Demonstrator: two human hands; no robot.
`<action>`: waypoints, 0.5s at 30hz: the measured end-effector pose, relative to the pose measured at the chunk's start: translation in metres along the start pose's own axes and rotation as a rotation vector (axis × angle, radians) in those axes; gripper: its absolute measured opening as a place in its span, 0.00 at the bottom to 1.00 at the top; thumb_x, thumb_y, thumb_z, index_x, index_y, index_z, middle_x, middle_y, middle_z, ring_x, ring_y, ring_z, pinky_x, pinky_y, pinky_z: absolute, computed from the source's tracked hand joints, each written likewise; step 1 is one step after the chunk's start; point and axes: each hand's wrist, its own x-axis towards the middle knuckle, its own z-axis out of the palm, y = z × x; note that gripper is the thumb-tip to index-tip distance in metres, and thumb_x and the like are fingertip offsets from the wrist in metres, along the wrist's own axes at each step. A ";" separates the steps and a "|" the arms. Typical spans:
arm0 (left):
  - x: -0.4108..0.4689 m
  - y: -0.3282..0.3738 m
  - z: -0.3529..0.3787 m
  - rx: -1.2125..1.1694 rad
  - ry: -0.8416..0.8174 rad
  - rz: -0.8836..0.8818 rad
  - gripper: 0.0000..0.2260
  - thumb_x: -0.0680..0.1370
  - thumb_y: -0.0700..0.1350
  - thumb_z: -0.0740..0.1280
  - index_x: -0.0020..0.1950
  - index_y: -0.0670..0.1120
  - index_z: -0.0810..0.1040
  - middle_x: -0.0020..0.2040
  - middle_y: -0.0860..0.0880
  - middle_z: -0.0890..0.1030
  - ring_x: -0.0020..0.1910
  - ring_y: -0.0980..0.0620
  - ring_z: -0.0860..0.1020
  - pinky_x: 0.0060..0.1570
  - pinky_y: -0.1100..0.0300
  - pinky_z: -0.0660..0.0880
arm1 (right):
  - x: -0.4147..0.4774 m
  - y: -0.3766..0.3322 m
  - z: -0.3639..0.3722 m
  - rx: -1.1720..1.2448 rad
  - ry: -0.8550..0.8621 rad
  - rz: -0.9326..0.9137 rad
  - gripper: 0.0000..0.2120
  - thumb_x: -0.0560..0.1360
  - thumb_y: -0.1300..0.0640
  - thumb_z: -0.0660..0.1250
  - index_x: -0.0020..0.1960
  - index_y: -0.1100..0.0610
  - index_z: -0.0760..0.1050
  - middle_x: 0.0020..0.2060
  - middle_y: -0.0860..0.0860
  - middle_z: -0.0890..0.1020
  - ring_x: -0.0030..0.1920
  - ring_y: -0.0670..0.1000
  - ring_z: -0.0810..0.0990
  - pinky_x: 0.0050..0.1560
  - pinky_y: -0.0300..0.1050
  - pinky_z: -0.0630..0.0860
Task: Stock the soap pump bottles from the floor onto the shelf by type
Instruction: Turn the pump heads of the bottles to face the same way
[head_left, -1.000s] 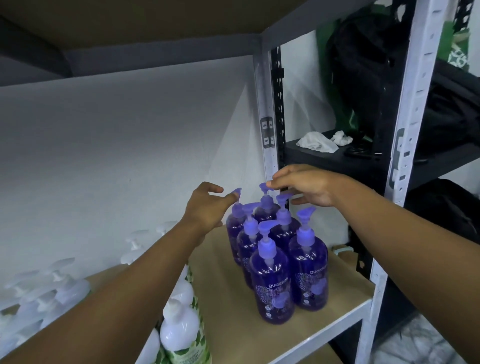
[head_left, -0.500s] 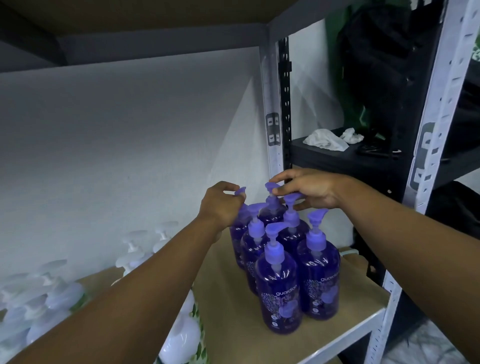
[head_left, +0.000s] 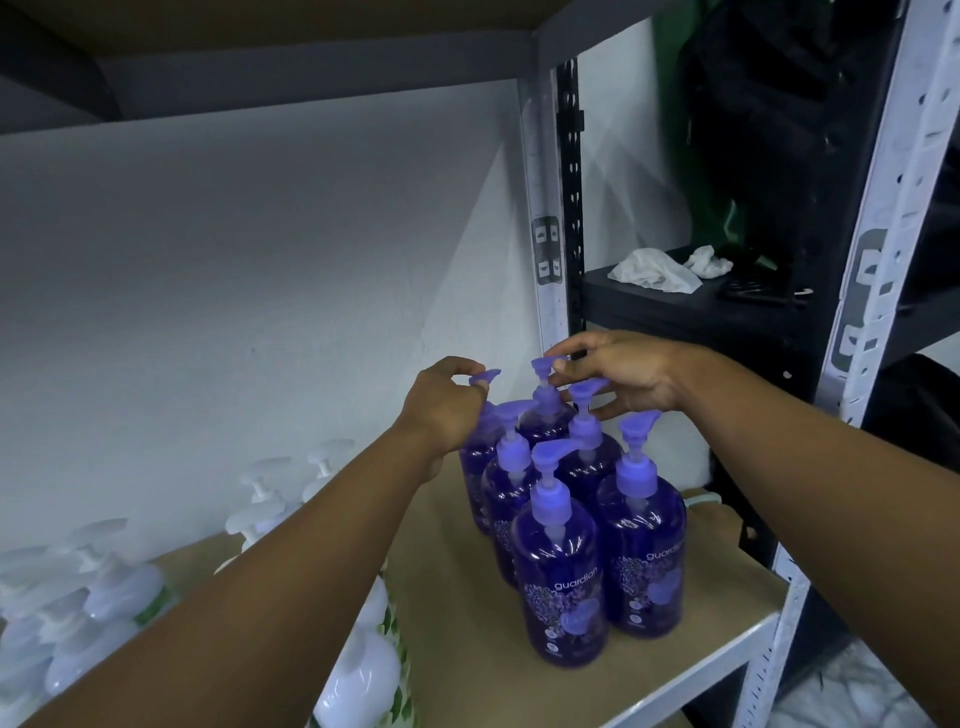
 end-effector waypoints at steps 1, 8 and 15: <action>0.000 0.000 0.000 0.000 -0.004 -0.002 0.10 0.83 0.42 0.64 0.62 0.54 0.77 0.58 0.47 0.80 0.54 0.45 0.82 0.55 0.46 0.82 | 0.001 0.000 0.000 0.000 0.001 0.004 0.11 0.79 0.56 0.69 0.61 0.50 0.79 0.55 0.53 0.85 0.51 0.51 0.81 0.46 0.49 0.79; -0.001 0.001 -0.001 0.005 -0.016 -0.007 0.10 0.83 0.43 0.64 0.61 0.55 0.77 0.58 0.47 0.80 0.54 0.45 0.82 0.56 0.46 0.82 | 0.001 -0.001 0.001 0.000 0.014 0.023 0.10 0.81 0.58 0.67 0.60 0.50 0.79 0.53 0.52 0.86 0.51 0.50 0.81 0.44 0.49 0.79; -0.004 0.003 -0.003 0.000 -0.036 -0.016 0.11 0.83 0.43 0.64 0.63 0.55 0.77 0.60 0.47 0.79 0.54 0.45 0.82 0.55 0.48 0.82 | 0.001 -0.003 0.002 0.008 0.024 0.024 0.10 0.81 0.59 0.67 0.61 0.50 0.79 0.52 0.52 0.85 0.49 0.50 0.81 0.42 0.48 0.79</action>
